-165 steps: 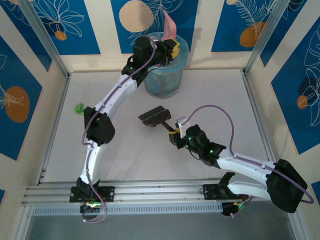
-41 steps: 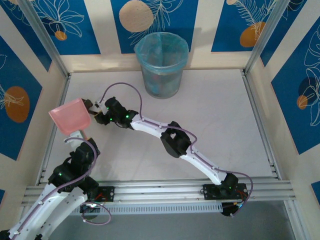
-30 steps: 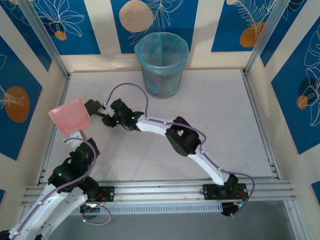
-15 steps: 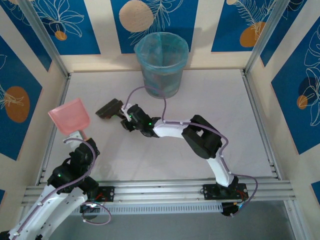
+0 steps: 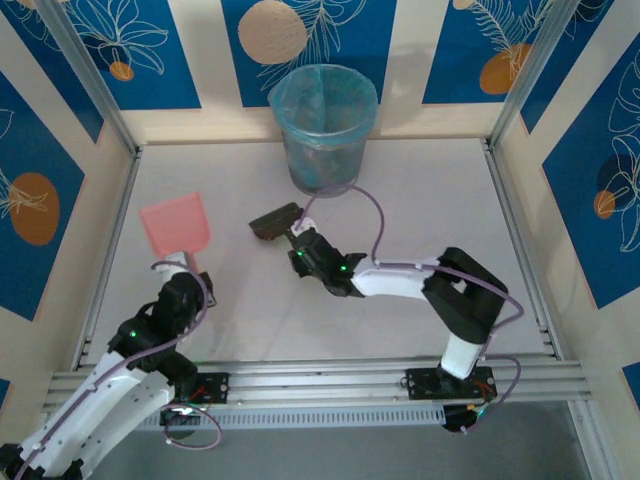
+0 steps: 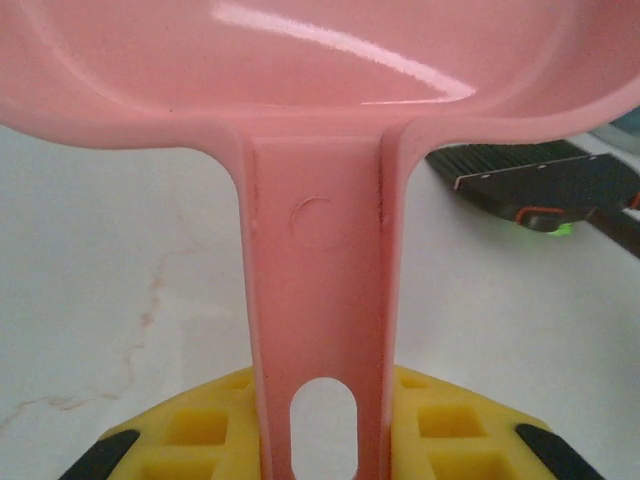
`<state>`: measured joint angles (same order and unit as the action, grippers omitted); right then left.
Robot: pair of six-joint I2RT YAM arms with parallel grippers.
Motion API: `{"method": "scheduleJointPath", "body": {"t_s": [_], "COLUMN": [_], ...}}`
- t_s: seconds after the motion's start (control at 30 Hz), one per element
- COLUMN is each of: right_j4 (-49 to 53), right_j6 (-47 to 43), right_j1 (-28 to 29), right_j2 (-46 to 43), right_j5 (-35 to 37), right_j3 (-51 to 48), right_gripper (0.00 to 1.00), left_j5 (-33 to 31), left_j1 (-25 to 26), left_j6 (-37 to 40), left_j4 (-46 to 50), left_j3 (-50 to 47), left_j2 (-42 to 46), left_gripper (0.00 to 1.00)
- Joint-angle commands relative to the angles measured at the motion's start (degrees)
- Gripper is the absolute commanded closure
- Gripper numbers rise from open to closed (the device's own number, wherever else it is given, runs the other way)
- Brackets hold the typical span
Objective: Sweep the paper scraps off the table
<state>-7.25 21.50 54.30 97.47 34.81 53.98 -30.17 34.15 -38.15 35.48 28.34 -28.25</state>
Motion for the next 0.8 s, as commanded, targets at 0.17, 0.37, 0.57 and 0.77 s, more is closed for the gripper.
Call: {"method": "scheduleJointPath", "body": {"t_s": [0.17, 0.37, 0.57, 0.77], "right_j4": [16.4, 28.1, 32.8, 40.0], "right_j6": [16.5, 23.2, 24.8, 24.1], "right_j1": [-2.7, -8.3, -18.2, -29.2], "right_j2": [-18.5, -31.7, -42.2, -43.2], "right_j5": [7.6, 3.2, -7.1, -16.3], "right_j3": [-11.3, -13.9, -14.3, -8.8], "right_gripper": [1.0, 1.0, 1.0, 1.0], "left_j5": [20.2, 32.7, 34.4, 33.0], "left_j1": [0.4, 1.7, 8.2, 15.0], "left_j6": [5.0, 6.9, 9.4, 11.8], "left_j4": [-12.1, -17.7, -18.7, -16.3], "left_j3": [0.8, 2.1, 5.7, 10.4], "left_j2": [-11.8, -21.1, -31.5, -39.9], "left_gripper": [1.0, 1.0, 1.0, 1.0]}}
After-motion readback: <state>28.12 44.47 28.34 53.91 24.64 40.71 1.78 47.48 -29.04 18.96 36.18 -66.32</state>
